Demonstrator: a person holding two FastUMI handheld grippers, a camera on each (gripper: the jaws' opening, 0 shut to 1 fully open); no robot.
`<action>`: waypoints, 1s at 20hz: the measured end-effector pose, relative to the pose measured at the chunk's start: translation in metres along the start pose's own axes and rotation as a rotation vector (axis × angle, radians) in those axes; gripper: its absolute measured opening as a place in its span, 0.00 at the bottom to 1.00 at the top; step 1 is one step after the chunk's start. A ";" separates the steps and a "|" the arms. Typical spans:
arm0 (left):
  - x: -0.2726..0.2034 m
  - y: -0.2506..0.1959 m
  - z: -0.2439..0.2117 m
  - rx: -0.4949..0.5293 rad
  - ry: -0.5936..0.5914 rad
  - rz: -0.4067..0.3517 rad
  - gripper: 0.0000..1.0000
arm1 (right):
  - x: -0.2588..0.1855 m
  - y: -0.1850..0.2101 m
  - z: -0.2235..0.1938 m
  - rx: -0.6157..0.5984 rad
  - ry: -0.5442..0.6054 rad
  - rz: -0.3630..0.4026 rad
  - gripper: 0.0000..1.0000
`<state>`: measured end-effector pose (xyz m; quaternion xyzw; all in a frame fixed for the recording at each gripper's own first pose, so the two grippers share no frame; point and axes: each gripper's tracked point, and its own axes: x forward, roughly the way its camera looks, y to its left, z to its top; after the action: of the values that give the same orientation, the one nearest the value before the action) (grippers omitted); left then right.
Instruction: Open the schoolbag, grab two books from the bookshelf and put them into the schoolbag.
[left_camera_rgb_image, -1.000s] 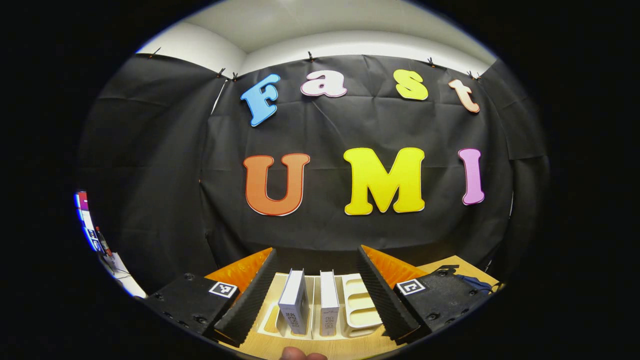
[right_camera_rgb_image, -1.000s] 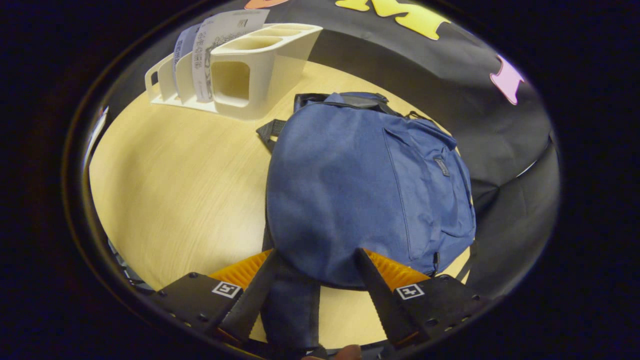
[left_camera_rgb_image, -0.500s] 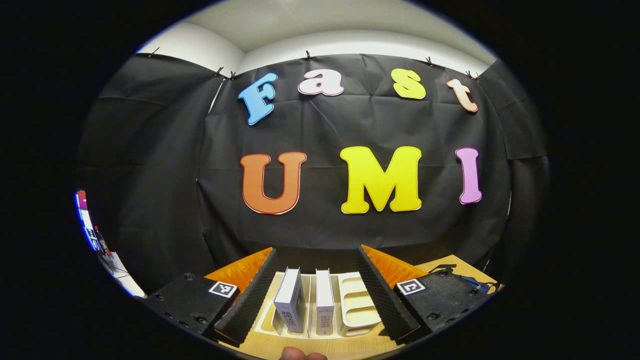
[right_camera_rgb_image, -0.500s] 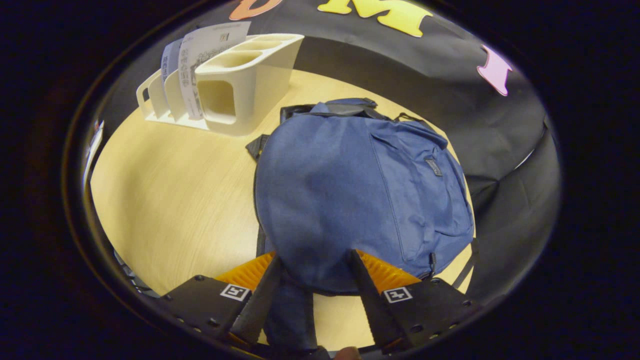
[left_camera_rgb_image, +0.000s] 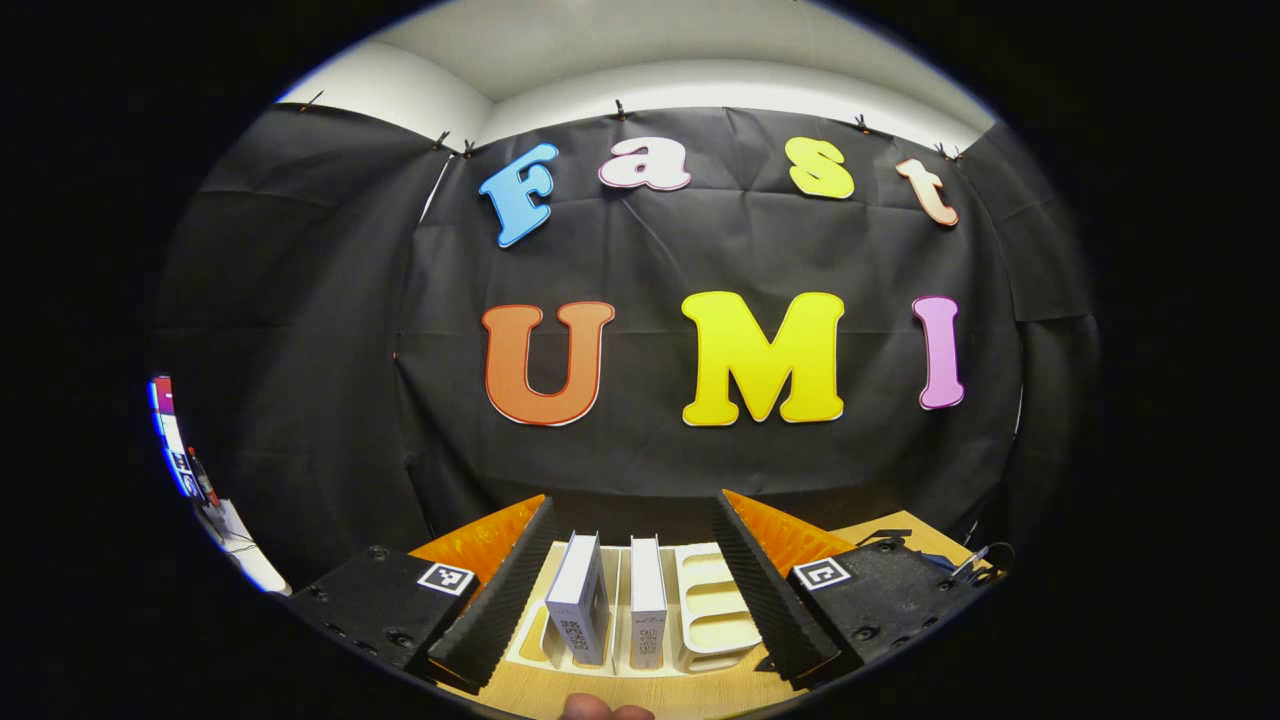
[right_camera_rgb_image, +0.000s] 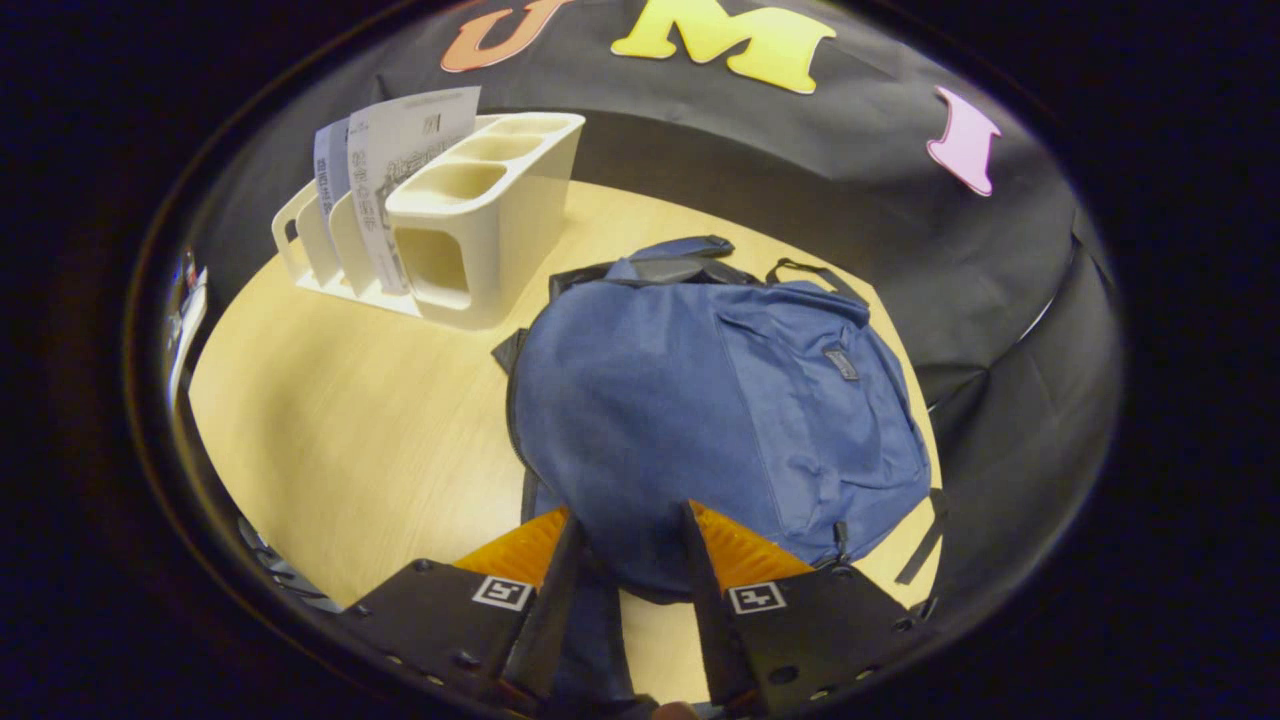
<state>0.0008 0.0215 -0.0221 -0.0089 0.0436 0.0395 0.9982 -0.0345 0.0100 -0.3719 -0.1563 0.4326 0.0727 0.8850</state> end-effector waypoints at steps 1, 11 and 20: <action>0.000 -0.001 0.000 -0.002 0.001 0.000 0.99 | -0.001 -0.002 0.002 0.005 -0.006 -0.005 0.64; 0.001 0.008 -0.004 0.009 0.013 0.012 0.99 | 0.024 -0.001 0.001 -0.037 0.038 0.013 0.33; 0.004 0.009 -0.006 0.014 0.016 0.017 0.99 | 0.032 0.006 -0.016 -0.099 0.056 0.009 0.26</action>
<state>0.0039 0.0309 -0.0285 -0.0021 0.0521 0.0478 0.9975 -0.0283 0.0101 -0.4078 -0.2002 0.4539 0.0934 0.8632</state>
